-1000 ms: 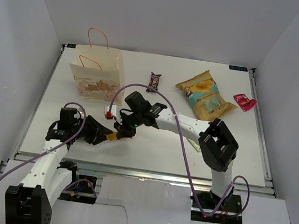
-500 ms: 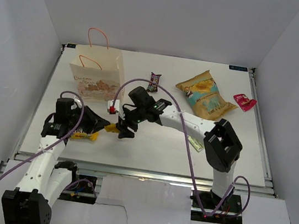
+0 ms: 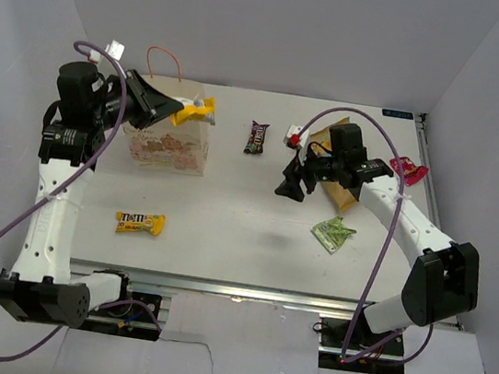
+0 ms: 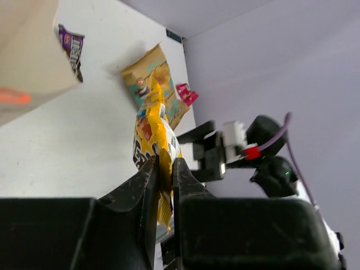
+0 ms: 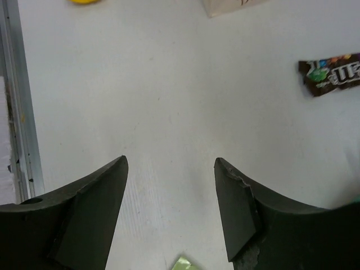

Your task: Place the snacks into the paper bag

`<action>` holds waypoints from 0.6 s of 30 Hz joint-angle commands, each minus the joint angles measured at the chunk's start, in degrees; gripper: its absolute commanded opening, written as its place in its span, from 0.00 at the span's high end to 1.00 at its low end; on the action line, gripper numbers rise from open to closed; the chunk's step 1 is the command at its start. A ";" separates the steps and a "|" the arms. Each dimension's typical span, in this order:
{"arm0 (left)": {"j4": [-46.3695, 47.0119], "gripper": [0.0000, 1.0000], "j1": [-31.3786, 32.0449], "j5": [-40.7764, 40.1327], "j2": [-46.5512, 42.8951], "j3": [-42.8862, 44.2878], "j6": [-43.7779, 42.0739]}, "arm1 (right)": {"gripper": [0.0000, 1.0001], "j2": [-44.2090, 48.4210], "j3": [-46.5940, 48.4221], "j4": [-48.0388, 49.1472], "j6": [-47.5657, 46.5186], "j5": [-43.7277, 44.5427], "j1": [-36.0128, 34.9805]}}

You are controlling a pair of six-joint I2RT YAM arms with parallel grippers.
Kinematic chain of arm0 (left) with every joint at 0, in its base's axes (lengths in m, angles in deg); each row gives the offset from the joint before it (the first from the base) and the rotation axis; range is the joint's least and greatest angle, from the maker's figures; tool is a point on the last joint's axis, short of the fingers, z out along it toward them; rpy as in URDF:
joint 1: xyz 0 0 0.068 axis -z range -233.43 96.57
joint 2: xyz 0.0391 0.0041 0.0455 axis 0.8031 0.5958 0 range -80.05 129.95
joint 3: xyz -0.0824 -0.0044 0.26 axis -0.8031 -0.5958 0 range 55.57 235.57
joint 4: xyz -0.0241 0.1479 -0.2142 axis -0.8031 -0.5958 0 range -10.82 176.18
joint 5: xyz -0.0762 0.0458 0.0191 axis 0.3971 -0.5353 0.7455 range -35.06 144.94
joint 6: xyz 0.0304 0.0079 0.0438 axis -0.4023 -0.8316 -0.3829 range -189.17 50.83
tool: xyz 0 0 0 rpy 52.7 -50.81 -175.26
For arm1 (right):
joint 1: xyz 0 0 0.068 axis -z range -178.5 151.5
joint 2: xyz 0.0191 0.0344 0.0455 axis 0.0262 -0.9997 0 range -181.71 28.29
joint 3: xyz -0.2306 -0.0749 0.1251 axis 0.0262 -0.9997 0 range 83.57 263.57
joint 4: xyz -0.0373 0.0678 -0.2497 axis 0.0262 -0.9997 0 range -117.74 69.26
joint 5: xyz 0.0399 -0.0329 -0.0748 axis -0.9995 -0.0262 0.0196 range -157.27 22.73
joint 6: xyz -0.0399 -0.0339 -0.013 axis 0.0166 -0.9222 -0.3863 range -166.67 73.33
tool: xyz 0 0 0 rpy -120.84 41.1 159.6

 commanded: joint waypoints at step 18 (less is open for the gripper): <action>-9.49 1.00 -0.55 -21.72 23.00 28.16 4.29 | 0.31 5.29 -9.01 5.20 10.45 15.54 5.69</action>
